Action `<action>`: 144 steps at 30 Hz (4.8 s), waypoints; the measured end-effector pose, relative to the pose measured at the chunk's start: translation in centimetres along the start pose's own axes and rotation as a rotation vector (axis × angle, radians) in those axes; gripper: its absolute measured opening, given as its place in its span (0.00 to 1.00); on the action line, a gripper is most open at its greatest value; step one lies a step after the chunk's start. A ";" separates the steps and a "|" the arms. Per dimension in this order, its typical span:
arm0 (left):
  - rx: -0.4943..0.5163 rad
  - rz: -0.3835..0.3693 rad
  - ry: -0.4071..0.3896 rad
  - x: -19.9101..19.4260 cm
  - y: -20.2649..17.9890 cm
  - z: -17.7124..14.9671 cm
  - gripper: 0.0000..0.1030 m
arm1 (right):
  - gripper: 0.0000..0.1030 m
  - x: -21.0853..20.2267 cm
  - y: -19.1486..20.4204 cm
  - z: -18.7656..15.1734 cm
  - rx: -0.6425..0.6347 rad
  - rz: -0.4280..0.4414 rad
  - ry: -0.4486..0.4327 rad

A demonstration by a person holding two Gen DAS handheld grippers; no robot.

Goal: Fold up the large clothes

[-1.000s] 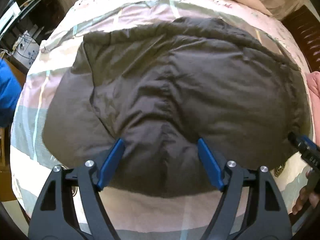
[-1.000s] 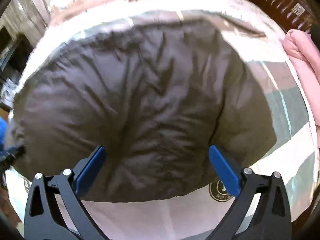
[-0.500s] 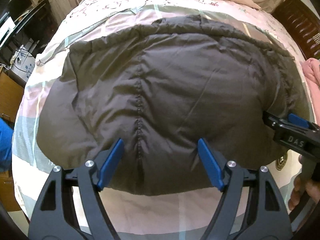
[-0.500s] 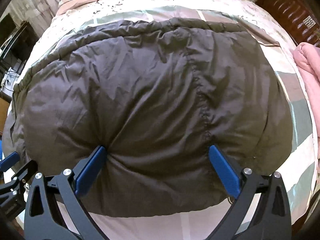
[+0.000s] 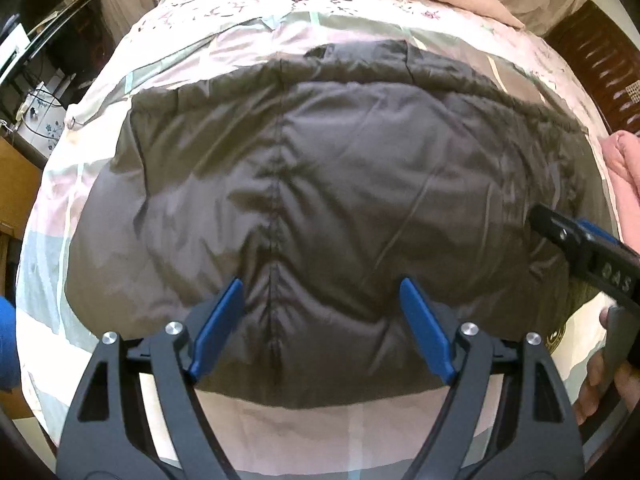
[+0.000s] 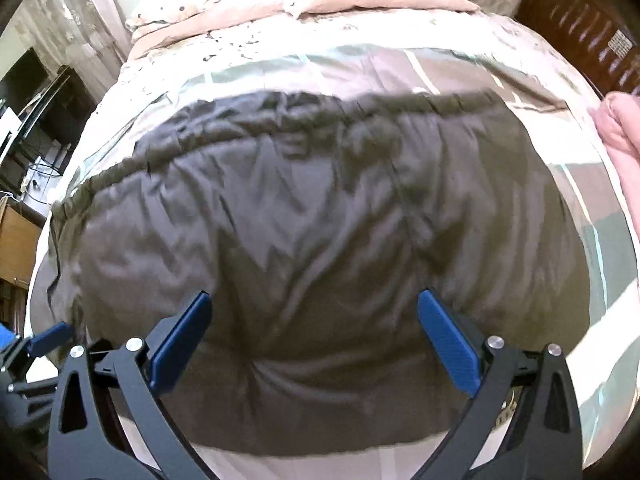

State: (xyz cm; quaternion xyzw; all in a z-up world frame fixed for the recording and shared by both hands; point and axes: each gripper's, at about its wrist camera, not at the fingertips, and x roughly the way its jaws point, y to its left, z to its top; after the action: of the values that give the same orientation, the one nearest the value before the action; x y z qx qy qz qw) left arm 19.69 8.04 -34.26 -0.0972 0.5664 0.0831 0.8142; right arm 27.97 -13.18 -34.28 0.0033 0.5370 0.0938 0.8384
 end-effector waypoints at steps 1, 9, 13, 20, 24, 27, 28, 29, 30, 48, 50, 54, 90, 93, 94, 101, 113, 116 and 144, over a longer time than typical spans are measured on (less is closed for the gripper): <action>-0.002 -0.005 -0.005 -0.1 0.0 0.2 0.80 | 0.99 0.2 0.1 0.7 -0.004 -0.004 -0.007; -0.126 0.015 -0.046 0.6 4.2 8.1 0.80 | 0.99 3.0 2.3 6.6 -0.110 -0.032 0.010; -0.021 0.153 -0.026 3.0 4.1 11.2 0.80 | 0.99 6.0 0.5 8.4 -0.092 -0.030 0.065; -0.226 0.175 0.057 4.2 14.3 8.1 0.80 | 0.99 3.8 -10.5 7.9 0.102 -0.255 0.048; -0.181 0.089 -0.020 -2.1 10.9 6.7 0.89 | 0.99 -3.3 -9.2 5.4 0.089 -0.225 -0.048; -0.099 0.074 -0.056 -7.9 6.1 5.3 0.96 | 0.99 -8.6 -6.3 3.1 0.096 -0.132 -0.057; -0.083 0.048 -0.060 -9.9 4.6 4.9 0.96 | 0.99 -10.2 -5.3 2.6 0.097 -0.104 -0.060; -0.076 0.023 -0.063 -11.3 3.6 4.6 0.96 | 0.99 -11.7 -4.3 2.2 0.094 -0.077 -0.064; -0.063 -0.004 -0.068 -13.3 2.4 4.2 0.98 | 0.99 -13.7 -3.0 1.9 0.082 -0.051 -0.065; 0.021 -0.079 -0.087 -35.2 -3.3 0.6 0.98 | 0.99 -33.6 4.8 0.0 -0.090 -0.167 -0.017; 0.029 -0.072 -0.094 -35.9 -3.7 0.2 0.98 | 0.99 -34.3 4.9 -0.4 -0.103 -0.198 -0.008; 0.083 -0.029 -0.103 -37.4 -4.9 -0.4 0.98 | 0.99 -34.8 4.2 -1.0 -0.078 -0.198 0.014; 0.103 -0.090 -0.118 -39.8 -6.6 0.7 0.98 | 0.99 -37.5 3.5 -0.6 -0.029 -0.169 -0.002; 0.096 -0.094 -0.122 -39.8 -6.4 0.7 0.98 | 0.99 -37.5 3.8 -0.5 -0.037 -0.169 -0.006; 0.095 -0.096 -0.122 -39.8 -6.5 0.7 0.98 | 0.99 -37.4 3.9 -0.5 -0.039 -0.168 -0.005; 0.094 -0.111 -0.120 -39.9 -6.4 0.8 0.98 | 0.99 -37.4 4.1 -0.5 -0.038 -0.170 -0.006; 0.097 -0.101 -0.113 -39.7 -6.2 1.1 0.98 | 0.99 -37.4 4.4 -0.6 -0.039 -0.169 -0.004; 0.092 -0.104 -0.112 -39.6 -6.1 1.0 0.98 | 0.99 -37.3 4.3 -0.6 -0.040 -0.170 -0.003; 0.085 -0.118 -0.112 -39.8 -5.5 0.6 0.98 | 0.99 -36.8 4.4 -1.2 -0.051 -0.177 0.011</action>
State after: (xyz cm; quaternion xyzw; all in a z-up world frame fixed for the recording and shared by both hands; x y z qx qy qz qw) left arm 7.90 1.90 3.68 -0.0909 0.5162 0.0160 0.8515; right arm 11.31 -14.86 -1.20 -0.0661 0.5371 0.0331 0.8403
